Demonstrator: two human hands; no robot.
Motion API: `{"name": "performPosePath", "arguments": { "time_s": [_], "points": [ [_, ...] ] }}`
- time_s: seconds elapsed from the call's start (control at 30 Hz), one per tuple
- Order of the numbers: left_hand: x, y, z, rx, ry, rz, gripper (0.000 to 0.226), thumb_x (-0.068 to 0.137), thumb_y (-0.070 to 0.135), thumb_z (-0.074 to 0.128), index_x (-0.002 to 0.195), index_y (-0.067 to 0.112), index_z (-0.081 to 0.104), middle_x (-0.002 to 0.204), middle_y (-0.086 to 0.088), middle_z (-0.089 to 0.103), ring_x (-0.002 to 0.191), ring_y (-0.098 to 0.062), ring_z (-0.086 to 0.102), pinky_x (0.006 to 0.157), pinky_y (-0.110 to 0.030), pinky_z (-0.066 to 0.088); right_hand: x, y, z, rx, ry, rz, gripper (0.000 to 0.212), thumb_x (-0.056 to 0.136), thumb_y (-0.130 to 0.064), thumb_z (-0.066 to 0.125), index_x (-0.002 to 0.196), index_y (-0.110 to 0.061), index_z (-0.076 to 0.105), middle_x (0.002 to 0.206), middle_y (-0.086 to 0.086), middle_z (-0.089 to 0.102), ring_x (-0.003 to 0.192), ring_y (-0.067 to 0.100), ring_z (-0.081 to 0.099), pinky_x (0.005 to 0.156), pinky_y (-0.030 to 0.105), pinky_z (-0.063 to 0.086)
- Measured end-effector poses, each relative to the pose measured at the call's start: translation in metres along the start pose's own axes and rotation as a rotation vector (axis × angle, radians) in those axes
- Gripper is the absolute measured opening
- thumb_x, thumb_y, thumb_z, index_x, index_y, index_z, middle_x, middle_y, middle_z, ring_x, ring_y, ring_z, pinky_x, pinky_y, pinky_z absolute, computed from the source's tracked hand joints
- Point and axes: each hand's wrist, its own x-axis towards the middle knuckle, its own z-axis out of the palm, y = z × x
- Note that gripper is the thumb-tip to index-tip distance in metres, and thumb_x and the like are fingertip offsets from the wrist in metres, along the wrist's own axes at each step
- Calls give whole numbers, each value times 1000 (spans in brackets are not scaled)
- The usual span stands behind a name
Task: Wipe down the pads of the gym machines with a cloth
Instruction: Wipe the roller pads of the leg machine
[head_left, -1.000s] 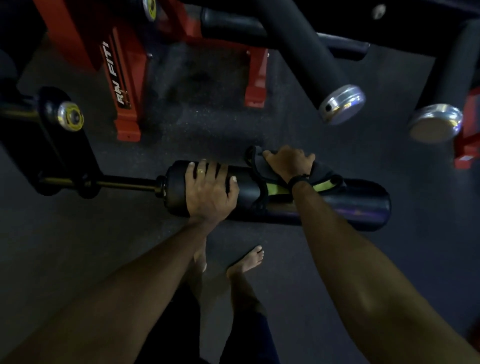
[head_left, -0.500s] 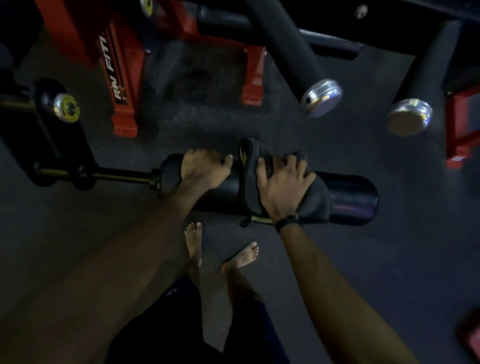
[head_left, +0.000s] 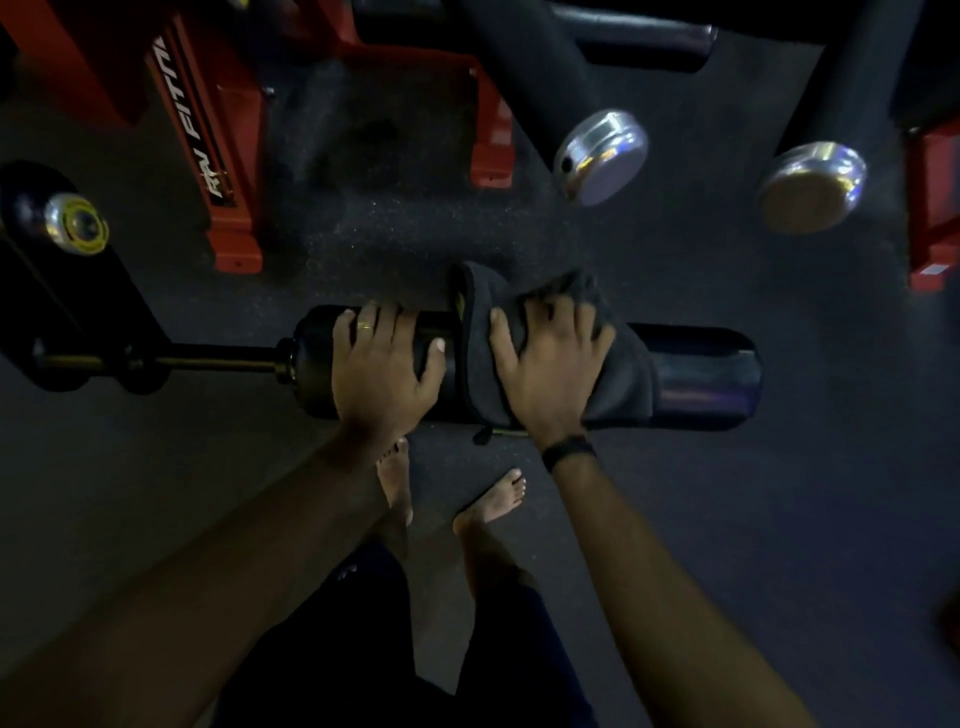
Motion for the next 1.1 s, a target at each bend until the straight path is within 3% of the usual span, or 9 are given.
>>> {"name": "performPosePath", "arguments": {
  "time_s": [0.2,0.3,0.4,0.47,0.53,0.67,0.83,0.97,1.1],
  "points": [
    [2,1,0,0,17,3,52,98,45,39,127,7,58,124,-15,64,120,-33,55,109,-51,34,6,-8,1,-102,17,32,47,97,-54,46,92,-13,71,100,13,64,97,35,54,88,48,33],
    [-4,0,5,8,53,4,52,100,45,38,128,5,58,126,-16,63,125,-34,53,111,-51,33,49,-13,2,-134,-256,74,49,96,-54,44,92,-14,71,105,14,68,110,34,52,98,49,30],
    [-3,-1,9,6,81,5,53,101,45,38,127,5,60,125,-16,64,125,-34,54,112,-50,32,87,-14,6,-76,-597,156,53,97,-58,46,119,-15,66,136,15,59,130,36,47,111,51,22],
    [-3,-2,11,2,102,16,53,101,45,37,127,5,60,125,-15,64,125,-34,53,112,-51,32,96,-14,10,-33,-674,179,58,97,-62,46,124,-14,64,141,16,55,132,37,46,113,51,21],
    [-4,-2,11,8,88,17,55,100,47,35,130,6,57,129,-14,62,128,-33,51,113,-51,30,89,-11,10,-37,-589,143,48,97,-58,45,106,-16,66,128,14,63,125,35,51,109,48,25],
    [-16,1,2,-12,15,3,57,98,49,38,137,10,52,139,-10,56,135,-30,45,114,-51,27,45,-5,6,-11,-162,27,47,94,-51,42,74,-15,64,89,9,69,100,31,55,89,42,32],
    [28,-5,-20,55,-123,-29,64,97,53,24,104,11,72,108,-10,68,108,-30,54,92,-45,36,-11,0,6,2,153,50,45,96,-49,47,87,-11,70,93,12,65,91,33,54,82,43,33],
    [47,-14,-13,174,-354,-37,83,90,54,1,103,16,74,100,-12,71,99,-32,61,92,-47,37,-58,14,11,87,221,-2,44,96,-51,48,102,-15,70,102,13,62,95,29,45,80,40,30],
    [28,-7,-11,132,-232,-92,66,100,50,24,88,9,75,90,-15,73,91,-32,65,96,-45,40,-38,9,10,6,209,67,46,98,-53,44,93,-15,68,94,13,58,89,29,46,79,43,30]
  ]
}}
